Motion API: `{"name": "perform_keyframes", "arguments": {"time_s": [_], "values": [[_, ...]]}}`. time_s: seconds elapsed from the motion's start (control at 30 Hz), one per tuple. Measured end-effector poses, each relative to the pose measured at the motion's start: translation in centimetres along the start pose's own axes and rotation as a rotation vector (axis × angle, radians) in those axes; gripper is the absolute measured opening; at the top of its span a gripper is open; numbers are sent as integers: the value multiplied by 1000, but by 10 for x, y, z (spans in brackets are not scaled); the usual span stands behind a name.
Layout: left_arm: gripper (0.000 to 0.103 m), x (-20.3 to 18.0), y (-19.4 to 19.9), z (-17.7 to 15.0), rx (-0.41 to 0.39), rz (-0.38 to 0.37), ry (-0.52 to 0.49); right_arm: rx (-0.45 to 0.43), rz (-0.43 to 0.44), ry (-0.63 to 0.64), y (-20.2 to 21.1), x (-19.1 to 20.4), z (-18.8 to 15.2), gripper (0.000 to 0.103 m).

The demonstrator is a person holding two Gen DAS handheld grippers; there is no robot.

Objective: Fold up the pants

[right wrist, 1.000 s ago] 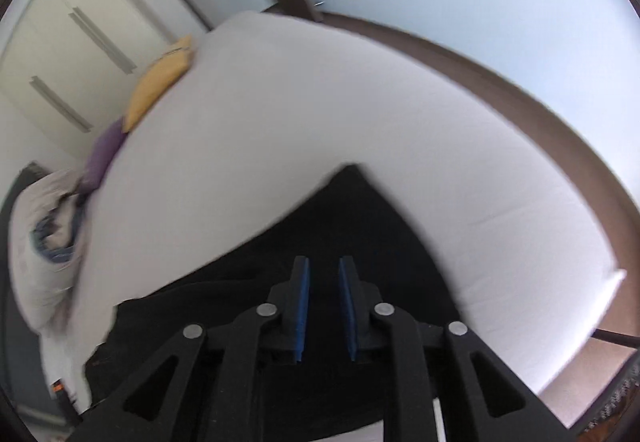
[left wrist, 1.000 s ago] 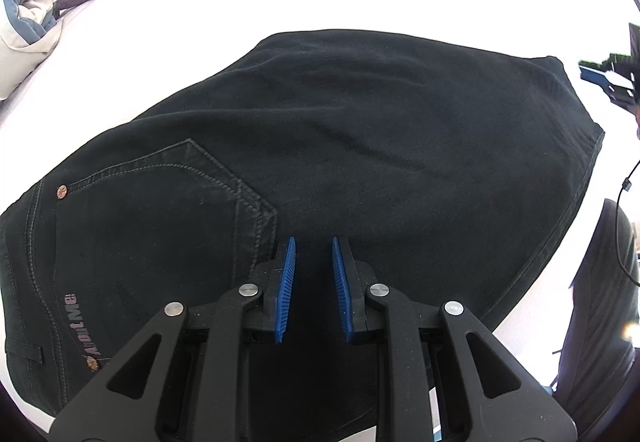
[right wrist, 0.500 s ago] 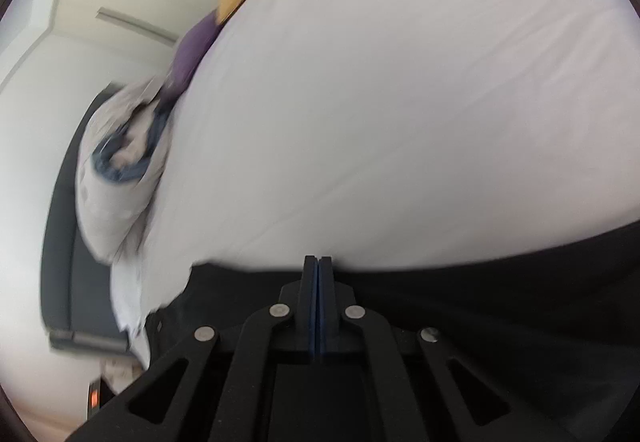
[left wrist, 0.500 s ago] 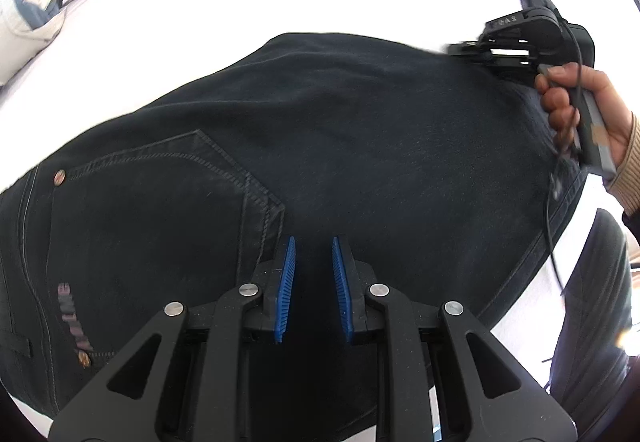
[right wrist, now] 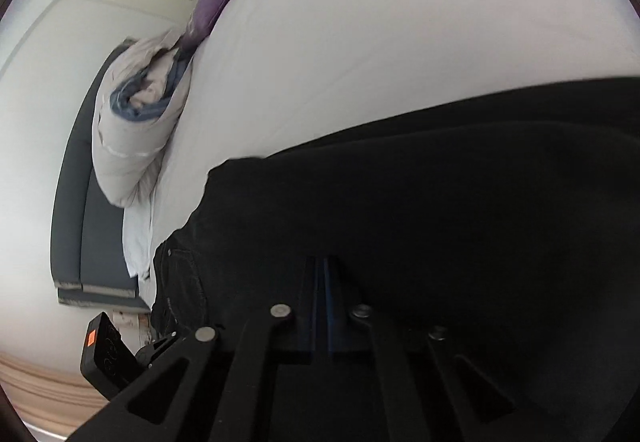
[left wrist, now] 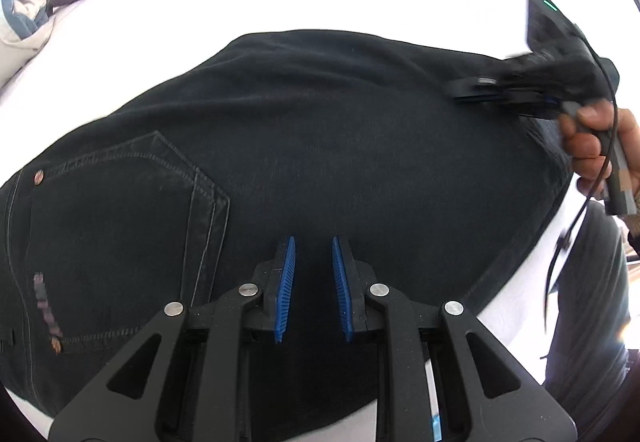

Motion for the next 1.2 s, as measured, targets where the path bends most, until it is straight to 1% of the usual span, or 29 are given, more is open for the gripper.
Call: {"name": "perform_keyframes", "arguments": {"time_s": [0.03,0.1,0.13,0.17,0.2,0.23,0.27,0.3,0.33,0.37,0.4,0.43,0.47,0.5,0.57,0.63,0.67,0.7,0.73,0.77,0.8,0.87,0.93,1.0,1.07,1.1,1.13,1.2], "values": [[19,2,2,-1,-3,1,8,-24,-72,-24,24,-22,-6,1],[19,-8,7,-2,-20,-14,8,-82,-165,-107,68,-50,-19,2],[19,-18,6,-4,-21,-30,7,-120,-180,-130,87,-52,-24,11],[19,-23,6,-2,-20,-42,5,-161,-158,-128,99,-44,-27,29],[19,-34,4,1,-19,-56,-1,-200,-90,-106,105,-29,-30,50],[19,-48,2,3,-18,-71,-15,-221,-5,-83,105,-13,-32,58],[19,-62,1,6,-21,-86,-31,-221,74,-69,99,1,-37,67],[19,-78,-1,9,-23,-107,-52,-200,133,-62,89,12,-42,68],[19,-91,-6,10,-12,-127,-68,-163,160,-66,76,15,-49,68],[19,-98,-14,9,10,-127,-73,-123,147,-88,64,10,-57,68],[19,-100,-21,6,32,-107,-72,-95,118,-129,57,-4,-64,57],[19,-100,-26,3,45,-89,-71,-101,127,-174,58,-18,-68,44],[19,-99,-26,2,40,-90,-71,-122,142,-215,65,-34,-71,26],[19,-96,-23,-2,37,-93,-67,-156,118,-249,78,-52,-74,19],[19,-86,-20,-5,42,-96,-46,-252,1,-292,120,-90,-83,20],[19,-68,-17,-5,40,-106,2,-353,-142,-347,170,-127,-95,21],[19,-58,-17,-4,33,-105,24,-408,-175,-382,195,-141,-102,22],[19,-44,-17,2,23,-86,44,-453,-235,-429,219,-151,-110,47],[19,-37,-11,3,9,-72,53,-510,-294,-463,242,-156,-118,61],[19,-32,-5,5,-7,-69,64,-578,-301,-466,259,-153,-123,70],[19,-22,3,10,-30,-69,90,-618,-258,-454,267,-146,-126,70],[19,-7,9,20,-48,-61,145,-623,-178,-451,263,-128,-127,70],[19,9,6,30,-53,-39,196,-575,-142,-466,243,-111,-129,70],[19,16,2,32,-59,-32,227,-519,-125,-546,215,-101,-135,70],[19,18,-8,31,-39,-37,250,-468,-110,-634,190,-105,-149,70],[19,19,-15,24,-18,-24,248,-467,-104,-665,181,-106,-155,69],[19,18,-22,24,-12,-7,234,-494,-89,-683,180,-107,-158,69],[19,16,-22,20,-33,11,210,-554,-28,-690,187,-115,-157,70]]}}
Point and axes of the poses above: each gripper's, at about its wrist camera, not at the fingertips, and y roughly against the way its jaws point, x to its left, z to its top, the point moved 6 cm from there along -y, roughly the way its jaws point, and after that the axes turned 15 degrees about y, right-handed, at the moved point
